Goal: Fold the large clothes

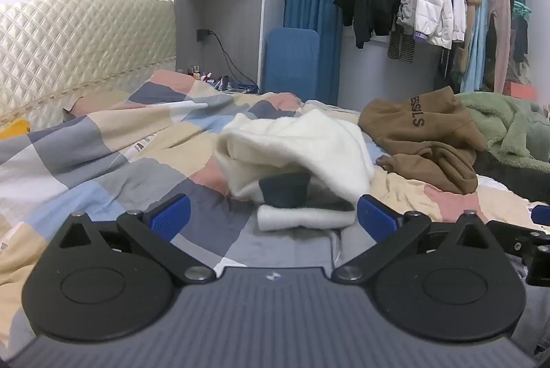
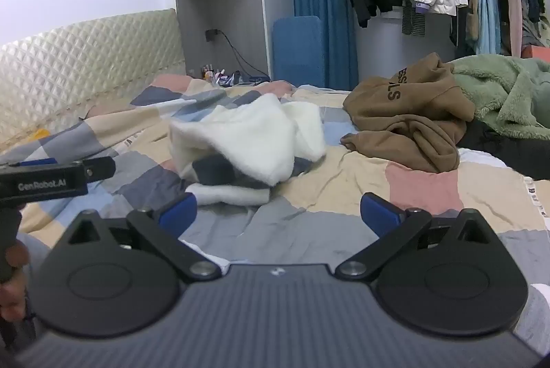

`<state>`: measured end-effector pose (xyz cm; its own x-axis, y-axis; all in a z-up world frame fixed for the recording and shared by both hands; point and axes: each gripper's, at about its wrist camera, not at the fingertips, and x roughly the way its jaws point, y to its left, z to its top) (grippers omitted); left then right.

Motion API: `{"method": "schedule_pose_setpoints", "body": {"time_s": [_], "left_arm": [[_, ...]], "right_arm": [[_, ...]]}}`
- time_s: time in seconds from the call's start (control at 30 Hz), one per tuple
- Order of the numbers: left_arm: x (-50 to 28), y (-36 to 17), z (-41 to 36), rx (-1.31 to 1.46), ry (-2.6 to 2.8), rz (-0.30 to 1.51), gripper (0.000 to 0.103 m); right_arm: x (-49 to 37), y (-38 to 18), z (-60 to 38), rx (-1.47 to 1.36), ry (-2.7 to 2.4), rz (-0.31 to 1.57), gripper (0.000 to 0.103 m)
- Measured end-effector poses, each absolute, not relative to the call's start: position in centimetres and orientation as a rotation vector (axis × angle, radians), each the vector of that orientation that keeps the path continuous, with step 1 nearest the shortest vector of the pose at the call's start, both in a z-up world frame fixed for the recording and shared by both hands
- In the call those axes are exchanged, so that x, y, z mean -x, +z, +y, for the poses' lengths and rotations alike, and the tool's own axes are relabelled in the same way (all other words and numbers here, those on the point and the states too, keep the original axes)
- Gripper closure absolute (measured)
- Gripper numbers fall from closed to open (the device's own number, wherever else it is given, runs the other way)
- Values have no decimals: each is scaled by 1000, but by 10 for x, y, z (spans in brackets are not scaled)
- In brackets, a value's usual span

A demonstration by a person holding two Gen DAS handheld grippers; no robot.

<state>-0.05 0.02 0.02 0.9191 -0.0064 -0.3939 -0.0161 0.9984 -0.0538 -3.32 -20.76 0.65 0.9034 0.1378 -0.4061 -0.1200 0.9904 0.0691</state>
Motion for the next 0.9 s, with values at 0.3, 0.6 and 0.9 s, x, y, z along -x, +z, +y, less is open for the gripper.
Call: {"method": "schedule_pose_setpoints", "body": {"time_s": [0.3,0.6,0.9], "left_arm": [[6,8,3,55,3,400,0],[5,8,3,64,0,400,0],[9,7,2,70,-11,385,0]], "right_arm": [[33,9,-204,-24,133,435,0],[38,16,-201,-33,114,418,0],[44,18,-203,-44,102,408,0]]}}
